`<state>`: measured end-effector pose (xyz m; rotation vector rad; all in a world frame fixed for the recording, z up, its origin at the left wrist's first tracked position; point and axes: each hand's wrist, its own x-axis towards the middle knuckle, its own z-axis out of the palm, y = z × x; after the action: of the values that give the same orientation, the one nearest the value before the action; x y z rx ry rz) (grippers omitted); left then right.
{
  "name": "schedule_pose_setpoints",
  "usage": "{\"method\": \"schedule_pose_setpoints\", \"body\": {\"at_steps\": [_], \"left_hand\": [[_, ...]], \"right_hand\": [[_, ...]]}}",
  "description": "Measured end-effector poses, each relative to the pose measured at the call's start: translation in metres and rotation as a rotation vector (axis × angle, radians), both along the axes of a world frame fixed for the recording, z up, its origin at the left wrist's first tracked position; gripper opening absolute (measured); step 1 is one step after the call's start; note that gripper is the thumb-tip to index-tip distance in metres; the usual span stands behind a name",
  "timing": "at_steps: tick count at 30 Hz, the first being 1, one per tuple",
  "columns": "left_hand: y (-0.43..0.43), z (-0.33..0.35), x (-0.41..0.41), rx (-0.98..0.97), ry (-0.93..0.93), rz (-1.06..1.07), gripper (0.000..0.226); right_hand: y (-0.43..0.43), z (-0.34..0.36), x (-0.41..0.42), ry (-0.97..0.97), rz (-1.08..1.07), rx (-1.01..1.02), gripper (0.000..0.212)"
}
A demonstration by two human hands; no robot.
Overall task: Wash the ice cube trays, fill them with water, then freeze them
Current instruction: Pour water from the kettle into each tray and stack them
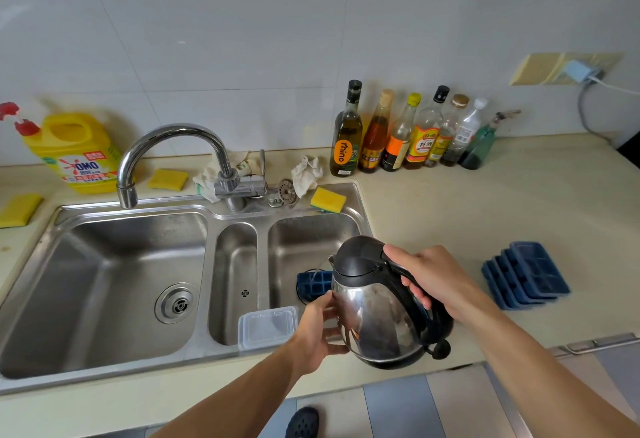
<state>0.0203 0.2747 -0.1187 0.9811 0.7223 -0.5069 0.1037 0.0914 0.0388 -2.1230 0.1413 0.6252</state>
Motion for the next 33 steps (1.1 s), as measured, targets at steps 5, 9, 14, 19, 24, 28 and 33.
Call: {"method": "schedule_pose_setpoints", "body": {"at_steps": [5,9,14,19,24,28,33], "left_hand": [[-0.005,0.001,0.004,0.001,-0.003,-0.026,0.047],[-0.009,0.004,0.007,0.002,0.004,-0.034,0.048],[-0.014,0.007,0.011,-0.006,0.005,-0.035,0.046],[-0.016,0.008,0.016,-0.008,0.012,-0.035,0.044],[-0.017,0.007,0.021,-0.015,0.012,-0.044,0.045],[-0.015,0.008,0.025,-0.007,0.027,-0.040,0.046],[-0.012,0.008,0.029,-0.019,0.043,-0.029,0.047]], "right_hand": [[-0.006,0.001,0.002,0.000,-0.013,0.002,0.058],[-0.012,0.002,0.003,-0.002,-0.026,-0.002,0.058],[-0.018,0.002,0.005,0.005,-0.059,0.006,0.058],[-0.021,0.005,0.007,0.008,-0.067,0.016,0.057],[-0.021,0.006,0.011,0.016,-0.077,0.013,0.058],[-0.020,0.006,0.016,0.021,-0.082,0.020,0.058],[-0.017,0.005,0.020,0.030,-0.091,0.025,0.057]]}}
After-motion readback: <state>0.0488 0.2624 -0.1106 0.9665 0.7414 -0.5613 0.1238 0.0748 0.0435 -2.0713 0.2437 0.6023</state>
